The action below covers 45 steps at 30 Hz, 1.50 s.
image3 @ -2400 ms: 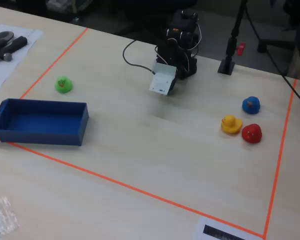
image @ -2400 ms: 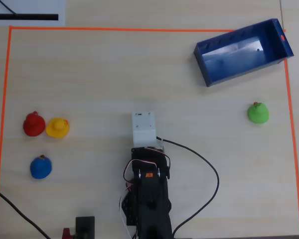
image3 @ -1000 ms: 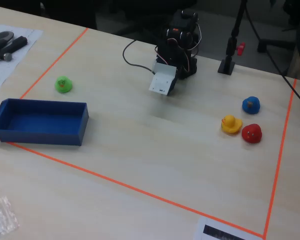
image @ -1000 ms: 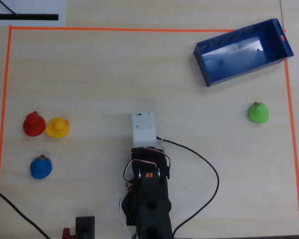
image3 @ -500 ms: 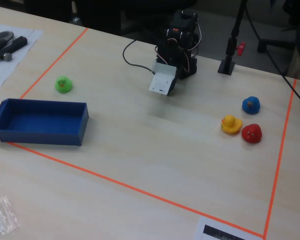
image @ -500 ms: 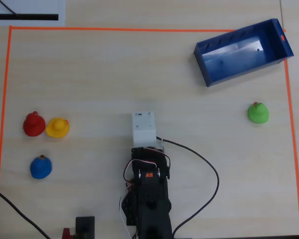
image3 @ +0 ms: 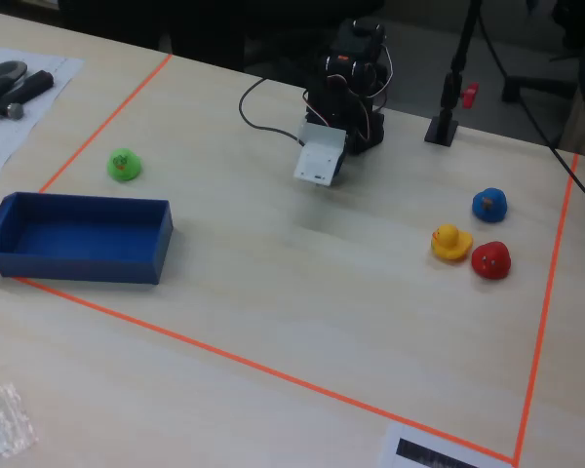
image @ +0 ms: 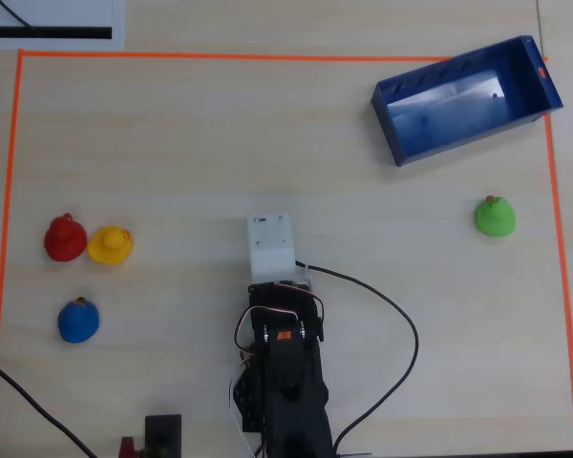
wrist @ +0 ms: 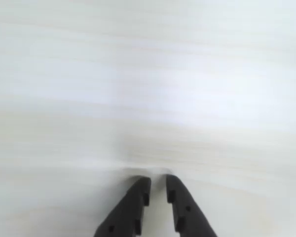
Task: Grasp blue duck and put it into box.
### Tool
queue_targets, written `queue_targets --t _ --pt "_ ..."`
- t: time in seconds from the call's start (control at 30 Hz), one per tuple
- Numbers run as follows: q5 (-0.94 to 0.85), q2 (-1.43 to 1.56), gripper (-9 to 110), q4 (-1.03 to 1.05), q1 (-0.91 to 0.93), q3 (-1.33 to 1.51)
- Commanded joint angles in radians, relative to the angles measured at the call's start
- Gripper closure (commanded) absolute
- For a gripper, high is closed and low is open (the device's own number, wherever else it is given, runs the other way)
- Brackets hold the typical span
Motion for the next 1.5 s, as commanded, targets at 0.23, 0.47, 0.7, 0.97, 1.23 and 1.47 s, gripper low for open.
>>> queue_targets --t 0.23,0.47,0.7,0.97,1.23,1.47 --pt "0.548 -0.810 85 0.058 -0.854 -1.045" --pt "0.710 -1.287 78 0.037 -1.114 -1.424" --pt "0.752 -1.565 74 -0.092 -1.149 -1.505" --pt "0.703 -1.671 72 -0.272 -1.052 -1.408" --pt "0.713 -1.680 72 -0.342 -1.040 -1.278" --pt "0.775 -1.669 72 -0.364 -1.083 -1.218"
